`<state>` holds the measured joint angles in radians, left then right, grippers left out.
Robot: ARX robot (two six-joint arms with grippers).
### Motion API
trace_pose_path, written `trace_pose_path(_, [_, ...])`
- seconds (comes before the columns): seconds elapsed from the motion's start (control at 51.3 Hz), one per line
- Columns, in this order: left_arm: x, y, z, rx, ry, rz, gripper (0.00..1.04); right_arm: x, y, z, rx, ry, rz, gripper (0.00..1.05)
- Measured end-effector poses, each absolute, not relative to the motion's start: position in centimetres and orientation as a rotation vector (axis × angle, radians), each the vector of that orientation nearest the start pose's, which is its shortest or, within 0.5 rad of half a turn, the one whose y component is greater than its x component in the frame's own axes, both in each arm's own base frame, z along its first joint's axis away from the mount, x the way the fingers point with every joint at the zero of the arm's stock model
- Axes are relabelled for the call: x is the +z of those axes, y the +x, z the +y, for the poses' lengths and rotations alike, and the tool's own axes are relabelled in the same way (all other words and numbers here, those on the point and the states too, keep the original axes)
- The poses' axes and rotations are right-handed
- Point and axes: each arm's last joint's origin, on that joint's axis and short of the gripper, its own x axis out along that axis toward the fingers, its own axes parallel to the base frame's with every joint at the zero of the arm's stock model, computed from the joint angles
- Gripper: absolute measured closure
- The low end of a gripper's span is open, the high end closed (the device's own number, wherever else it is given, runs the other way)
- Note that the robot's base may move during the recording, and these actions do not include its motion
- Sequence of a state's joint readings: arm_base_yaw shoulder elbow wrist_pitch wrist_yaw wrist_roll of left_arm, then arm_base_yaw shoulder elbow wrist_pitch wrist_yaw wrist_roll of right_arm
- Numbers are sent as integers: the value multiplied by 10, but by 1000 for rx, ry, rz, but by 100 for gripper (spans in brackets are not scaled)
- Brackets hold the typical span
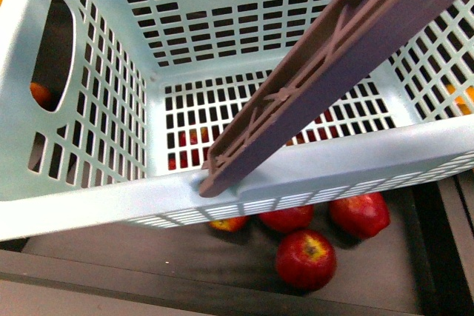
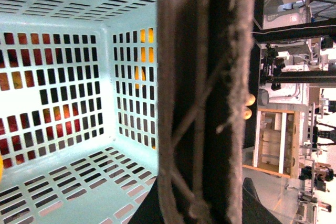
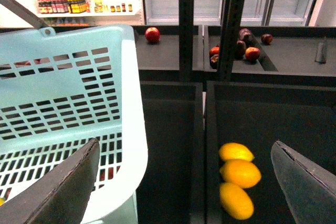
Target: Pick lemon and mango into basket
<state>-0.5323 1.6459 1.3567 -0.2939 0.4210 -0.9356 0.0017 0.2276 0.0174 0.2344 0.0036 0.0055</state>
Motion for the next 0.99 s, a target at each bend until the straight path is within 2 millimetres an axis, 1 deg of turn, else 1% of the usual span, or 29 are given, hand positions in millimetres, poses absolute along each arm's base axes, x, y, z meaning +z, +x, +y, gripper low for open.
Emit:
trace_pose_path(0.331, [303,316,-195,-543,-798,966,100,173,112,0,-2,5,-24,9])
trace_pose_path(0.994, [303,316,-195,-548,-797,968,100,173,111,0,-1,4,-25,9])
